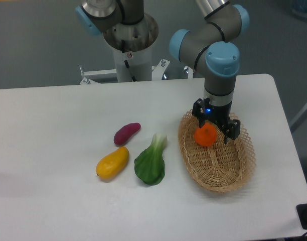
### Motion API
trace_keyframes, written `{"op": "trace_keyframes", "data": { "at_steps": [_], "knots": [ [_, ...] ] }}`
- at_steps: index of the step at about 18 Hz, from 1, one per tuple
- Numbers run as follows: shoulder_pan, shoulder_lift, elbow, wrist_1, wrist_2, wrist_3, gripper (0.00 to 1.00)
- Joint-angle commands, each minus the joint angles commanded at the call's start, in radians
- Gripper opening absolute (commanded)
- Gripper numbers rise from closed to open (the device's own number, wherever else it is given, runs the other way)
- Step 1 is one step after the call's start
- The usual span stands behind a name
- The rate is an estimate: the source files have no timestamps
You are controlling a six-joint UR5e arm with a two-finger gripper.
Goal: Pick up the orange from the basket
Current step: 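Position the open gripper over the orange in the wicker basket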
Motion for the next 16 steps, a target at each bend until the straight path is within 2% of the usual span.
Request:
{"op": "trace_keyframes", "data": {
  "at_steps": [7, 13, 16],
  "knots": [
    [0.000, 0.000, -0.017, 0.002, 0.005, 0.029, 1.00],
    [0.026, 0.000, -0.047, 0.000, 0.006, 0.196, 1.00],
    [0.026, 0.000, -0.052, 0.002, 0.005, 0.179, 1.00]
  ]
}}
